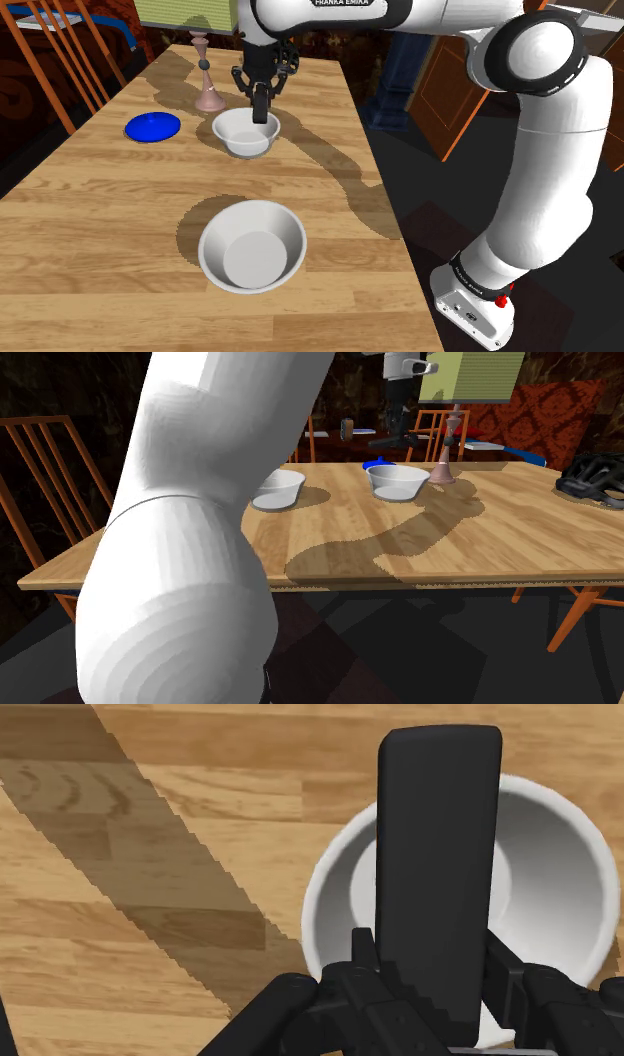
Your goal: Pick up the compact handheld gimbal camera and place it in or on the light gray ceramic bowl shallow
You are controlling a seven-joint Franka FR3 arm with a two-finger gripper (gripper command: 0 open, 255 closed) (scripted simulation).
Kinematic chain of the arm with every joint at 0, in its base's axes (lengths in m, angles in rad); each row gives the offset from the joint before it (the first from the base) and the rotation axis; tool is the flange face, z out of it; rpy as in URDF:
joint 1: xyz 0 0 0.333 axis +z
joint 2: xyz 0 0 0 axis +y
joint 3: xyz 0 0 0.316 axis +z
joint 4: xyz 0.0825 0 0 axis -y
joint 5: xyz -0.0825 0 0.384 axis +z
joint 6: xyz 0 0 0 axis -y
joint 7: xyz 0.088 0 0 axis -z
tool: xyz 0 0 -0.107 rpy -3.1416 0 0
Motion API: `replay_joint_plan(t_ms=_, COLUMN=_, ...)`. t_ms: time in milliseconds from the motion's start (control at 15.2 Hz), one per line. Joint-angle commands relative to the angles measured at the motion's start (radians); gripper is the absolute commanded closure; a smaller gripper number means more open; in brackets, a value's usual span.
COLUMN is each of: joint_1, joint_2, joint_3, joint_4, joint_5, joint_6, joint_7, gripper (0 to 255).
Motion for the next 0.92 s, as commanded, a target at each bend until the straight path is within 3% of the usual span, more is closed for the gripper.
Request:
replay_joint_plan(t_ms=0, joint_1=0.075, joint_2=0.118, joint_3=-0.030, joint_4=0.179, joint_5=-0.055, joint_6=-0.067, joint_7=-0.007, gripper=255)
replay_joint_plan(t_ms=132, joint_1=0.169, joint_2=0.251, joint_3=-0.066, joint_4=0.415, joint_5=-0.102, joint_6=-0.158, joint_7=-0.038, gripper=255)
replay_joint_plan(t_ms=198, joint_1=0.261, joint_2=0.372, joint_3=-0.100, joint_4=0.652, joint_5=-0.135, joint_6=-0.249, joint_7=-0.080, gripper=255)
replay_joint_plan(t_ms=462, joint_1=0.210, joint_2=0.329, joint_3=-0.091, joint_4=0.505, joint_5=-0.121, joint_6=-0.161, joint_7=-0.053, gripper=255)
replay_joint_plan(t_ms=858, joint_1=0.166, joint_2=0.306, joint_3=-0.083, joint_4=0.370, joint_5=-0.119, joint_6=-0.064, joint_7=-0.027, gripper=255)
